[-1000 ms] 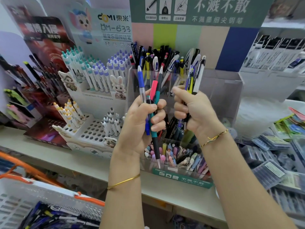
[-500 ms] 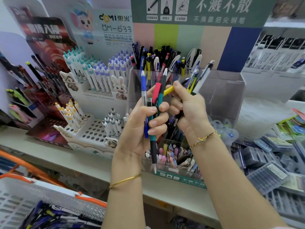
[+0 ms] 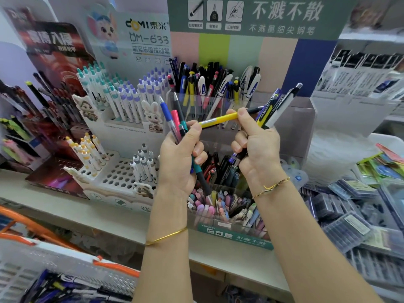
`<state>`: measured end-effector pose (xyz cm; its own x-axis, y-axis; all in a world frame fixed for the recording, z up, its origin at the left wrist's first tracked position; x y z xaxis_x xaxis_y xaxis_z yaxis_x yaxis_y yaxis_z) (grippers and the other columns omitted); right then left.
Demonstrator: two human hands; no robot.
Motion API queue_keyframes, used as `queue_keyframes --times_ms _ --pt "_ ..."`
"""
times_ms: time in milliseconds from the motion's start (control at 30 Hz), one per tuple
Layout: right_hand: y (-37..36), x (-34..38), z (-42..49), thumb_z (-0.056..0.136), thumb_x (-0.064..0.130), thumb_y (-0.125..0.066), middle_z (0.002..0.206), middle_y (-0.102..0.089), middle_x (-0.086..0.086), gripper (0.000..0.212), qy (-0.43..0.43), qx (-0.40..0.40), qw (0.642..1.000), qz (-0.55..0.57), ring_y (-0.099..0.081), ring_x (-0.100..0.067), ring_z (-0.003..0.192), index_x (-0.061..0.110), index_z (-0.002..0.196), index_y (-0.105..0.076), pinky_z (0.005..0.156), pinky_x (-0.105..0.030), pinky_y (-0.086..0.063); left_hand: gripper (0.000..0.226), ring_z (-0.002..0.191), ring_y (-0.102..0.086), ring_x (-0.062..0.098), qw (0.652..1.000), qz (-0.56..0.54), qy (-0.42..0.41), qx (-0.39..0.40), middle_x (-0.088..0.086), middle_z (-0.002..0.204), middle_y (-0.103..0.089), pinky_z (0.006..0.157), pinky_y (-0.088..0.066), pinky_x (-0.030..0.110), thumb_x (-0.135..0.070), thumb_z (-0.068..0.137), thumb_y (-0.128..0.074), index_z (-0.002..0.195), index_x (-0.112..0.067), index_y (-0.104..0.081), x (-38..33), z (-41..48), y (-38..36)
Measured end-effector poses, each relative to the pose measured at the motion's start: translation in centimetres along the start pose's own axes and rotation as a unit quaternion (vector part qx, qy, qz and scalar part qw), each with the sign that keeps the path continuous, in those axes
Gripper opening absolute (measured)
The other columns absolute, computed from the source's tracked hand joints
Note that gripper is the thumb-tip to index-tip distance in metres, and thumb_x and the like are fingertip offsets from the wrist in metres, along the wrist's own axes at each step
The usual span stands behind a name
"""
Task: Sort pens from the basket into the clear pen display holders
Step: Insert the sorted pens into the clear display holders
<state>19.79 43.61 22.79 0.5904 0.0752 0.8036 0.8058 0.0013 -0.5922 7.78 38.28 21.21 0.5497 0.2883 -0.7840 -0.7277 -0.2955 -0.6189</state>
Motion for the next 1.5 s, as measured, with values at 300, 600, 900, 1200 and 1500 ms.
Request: queue_keyframes --times_ms 300,600,900,1200,1500 --pt "1.2 0.0 -0.3 0.094 0.019 -0.059 0.079 -0.070 -0.014 0.014 -0.050 0.114 0.911 -0.393 -0.036 -0.005 0.035 0.006 0.092 -0.055 0.037 -0.019 -0.032 0.020 0.045 -0.037 0.005 0.979 0.114 -0.096 -0.141 -0.004 0.061 -0.039 0.040 -0.033 0.018 -0.009 0.096 -0.056 0.084 -0.011 -0.041 -2.1 0.4 1.3" --pt "-2.0 1.3 -0.3 0.092 0.037 -0.060 0.066 -0.053 0.004 0.029 0.181 0.211 0.704 -0.654 -0.051 -0.015 0.061 0.014 0.076 -0.051 0.060 -0.031 -0.043 0.019 0.045 -0.039 0.005 0.979 0.187 -0.054 -0.060 -0.005 0.059 -0.045 0.039 -0.032 0.017 -0.005 0.096 -0.054 0.081 -0.012 -0.046 -2.7 0.8 1.2" --pt "-1.5 -0.7 -1.0 0.092 0.007 -0.059 0.054 -0.053 -0.005 0.011 -0.014 0.312 0.873 -0.374 -0.047 -0.015 0.044 0.004 0.082 -0.056 0.047 -0.022 -0.043 0.015 0.045 -0.040 0.003 0.991 0.129 -0.008 -0.039 0.001 0.068 -0.049 0.038 -0.034 0.015 -0.020 0.096 -0.055 0.088 -0.008 -0.051 -1.4 1.3 1.4" --pt "-1.1 -2.5 -1.2 0.090 0.016 -0.066 0.063 -0.054 -0.003 0.021 -0.089 0.262 0.910 -0.310 -0.044 -0.009 0.042 0.005 0.106 -0.062 0.035 -0.020 -0.034 0.026 0.078 -0.056 0.021 0.994 0.001 0.073 -0.078 0.011 0.092 -0.054 0.071 -0.055 0.033 -0.029 0.103 -0.042 0.107 -0.005 -0.051 -0.1 1.9 0.6" --pt "-1.8 -2.2 -1.5 0.083 0.004 -0.068 0.067 -0.059 -0.001 0.015 -0.062 0.288 0.883 -0.366 -0.055 -0.007 0.054 0.010 0.094 -0.059 0.046 -0.019 -0.042 0.009 0.071 -0.069 0.015 0.989 0.010 0.023 -0.148 0.006 0.084 -0.065 0.071 -0.061 0.038 -0.021 0.100 -0.050 0.097 -0.013 -0.052 -0.6 1.5 0.3"
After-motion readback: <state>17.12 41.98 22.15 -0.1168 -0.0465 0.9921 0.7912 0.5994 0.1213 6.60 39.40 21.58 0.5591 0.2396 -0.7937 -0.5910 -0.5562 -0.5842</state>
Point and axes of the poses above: each hand's wrist, its own z-axis towards the middle knuckle, its own y-axis out of the back of the hand, x = y × z, the point moved 4 cm from there along z, towards the middle knuckle
